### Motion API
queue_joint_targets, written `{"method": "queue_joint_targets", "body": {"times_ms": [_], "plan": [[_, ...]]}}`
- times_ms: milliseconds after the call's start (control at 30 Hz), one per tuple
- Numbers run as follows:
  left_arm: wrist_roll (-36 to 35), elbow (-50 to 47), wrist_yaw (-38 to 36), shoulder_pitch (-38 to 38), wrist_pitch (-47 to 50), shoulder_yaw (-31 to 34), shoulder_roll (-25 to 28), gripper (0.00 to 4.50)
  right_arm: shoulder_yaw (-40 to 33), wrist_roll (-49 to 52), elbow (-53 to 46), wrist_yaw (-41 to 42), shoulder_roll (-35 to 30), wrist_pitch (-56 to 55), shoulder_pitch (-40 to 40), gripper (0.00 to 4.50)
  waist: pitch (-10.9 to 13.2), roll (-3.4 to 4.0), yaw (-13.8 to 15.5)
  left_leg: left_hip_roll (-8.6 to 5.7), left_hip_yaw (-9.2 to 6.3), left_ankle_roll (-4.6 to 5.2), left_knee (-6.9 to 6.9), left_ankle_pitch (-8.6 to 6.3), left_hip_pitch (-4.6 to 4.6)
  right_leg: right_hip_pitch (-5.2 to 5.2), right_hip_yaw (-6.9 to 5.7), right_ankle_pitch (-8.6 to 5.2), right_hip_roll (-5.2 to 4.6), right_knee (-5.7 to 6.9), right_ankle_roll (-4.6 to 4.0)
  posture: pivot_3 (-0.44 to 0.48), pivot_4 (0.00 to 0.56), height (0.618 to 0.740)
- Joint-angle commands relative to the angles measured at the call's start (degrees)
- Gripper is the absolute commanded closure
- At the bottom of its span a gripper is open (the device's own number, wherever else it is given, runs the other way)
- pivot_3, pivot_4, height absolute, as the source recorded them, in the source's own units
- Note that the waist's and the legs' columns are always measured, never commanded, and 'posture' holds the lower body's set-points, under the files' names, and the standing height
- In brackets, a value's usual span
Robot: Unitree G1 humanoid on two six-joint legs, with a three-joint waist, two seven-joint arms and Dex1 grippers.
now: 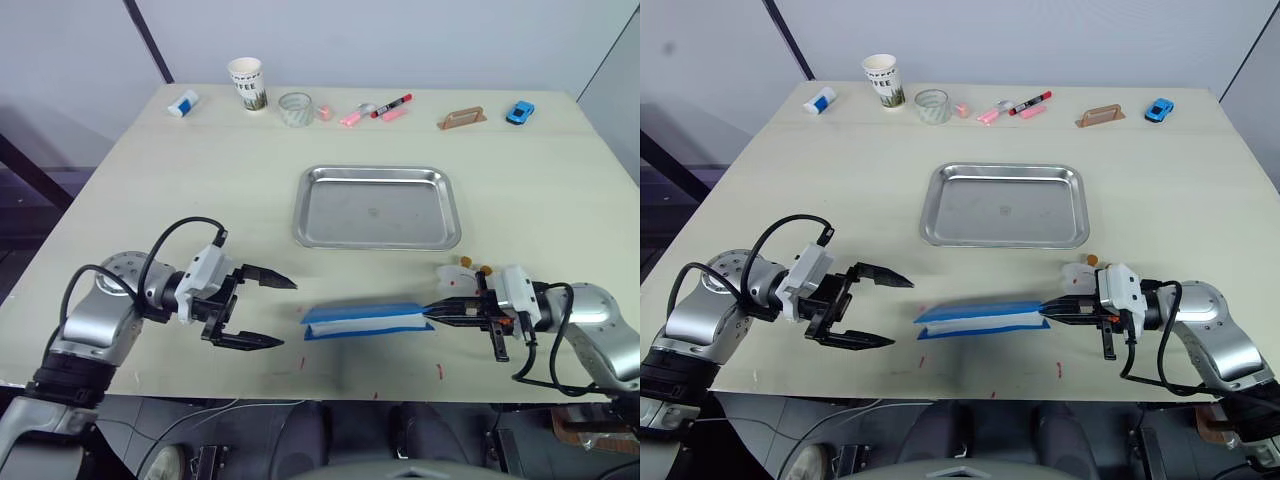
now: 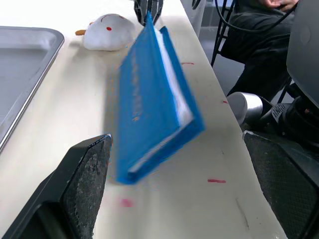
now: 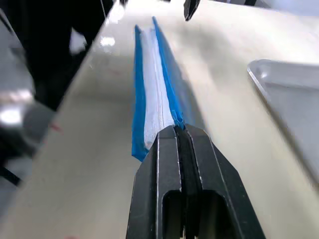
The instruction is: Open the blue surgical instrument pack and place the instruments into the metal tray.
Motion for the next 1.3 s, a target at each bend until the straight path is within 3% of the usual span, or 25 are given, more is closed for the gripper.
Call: {"method": "queue_joint_targets", "body": {"times_ms": [33,233,367,833,933,1233,1267,1300], "plan": [[-0.19,-1.67,-2.59,0.62,0.27,1.92,-0.45,0.0,-2.7,2.01,-2.62,-1.94,0.18,6.21,-0.28,4.48,0.0,0.0,-0.01,0.0,0.0,0.0,0.0,0.0,0.0,0.0,-0.01,0.0,0.0,0.0,0.0,0.0,0.15,0.718],[0.63,-2.81,-2.28,0.99,0.9,1.29,-2.19,0.0,-3.96,1.67,-4.47,-5.62,2.06,13.18,0.68,4.48,0.0,-0.01,-0.01,0.0,-0.01,0.0,0.0,0.0,0.0,0.0,-0.01,0.0,0.01,0.0,0.0,0.0,0.15,0.718],[3.02,0.24,-0.2,-1.56,-0.15,0.65,-6.82,0.0,-5.08,1.58,-4.73,-6.84,3.48,15.61,1.14,4.48,-0.01,-0.01,0.02,0.0,-0.01,0.0,0.0,0.0,0.0,0.01,-0.01,0.0,0.01,0.0,0.0,0.0,0.15,0.718],[7.88,9.56,-0.33,-6.69,0.12,-0.68,-17.64,0.0,-6.45,-0.94,-3.96,-5.55,5.49,14.73,1.47,4.48,-0.04,-0.05,-0.11,-0.01,-0.07,0.0,0.0,0.0,-0.01,0.01,0.0,0.01,0.06,0.0,0.01,0.0,0.15,0.718],[8.88,11.13,-0.93,-7.21,-0.58,-0.95,-18.67,0.79,-6.75,-1.15,-3.89,-5.47,5.48,14.64,1.67,4.5,-0.04,-0.06,-0.09,-0.01,-0.08,0.0,0.01,0.0,-0.02,0.02,-0.01,0.01,0.05,0.0,0.01,0.0,0.15,0.718],[9.21,11.13,-1.53,-6.88,0.05,-1.0,-19.67,4.41,-7.84,-0.69,-3.9,-5.77,5.37,15.32,1.8,4.5,-0.04,-0.06,-0.09,-0.01,-0.08,0.0,0.01,0.0,-0.02,0.02,-0.01,0.01,0.05,0.0,0.01,0.0,0.15,0.718],[9.28,11.13,-1.51,-6.78,0.04,-1.03,-19.73,4.41,-8.12,-0.3,-4.11,-5.66,5.26,15.61,1.82,4.5,-0.04,-0.06,-0.08,-0.01,-0.08,0.0,0.01,0.0,-0.02,0.02,-0.01,0.01,0.05,0.0,0.01,0.0,0.15,0.718],[9.33,11.09,-1.45,-6.67,0.07,-1.06,-19.8,4.5,-8.4,0.1,-4.42,-5.52,5.12,15.93,1.94,4.0,-0.04,-0.06,-0.06,-0.01,-0.08,0.0,0.01,0.0,-0.02,0.02,-0.01,0.01,0.05,0.0,0.01,0.0,0.15,0.718]]}}
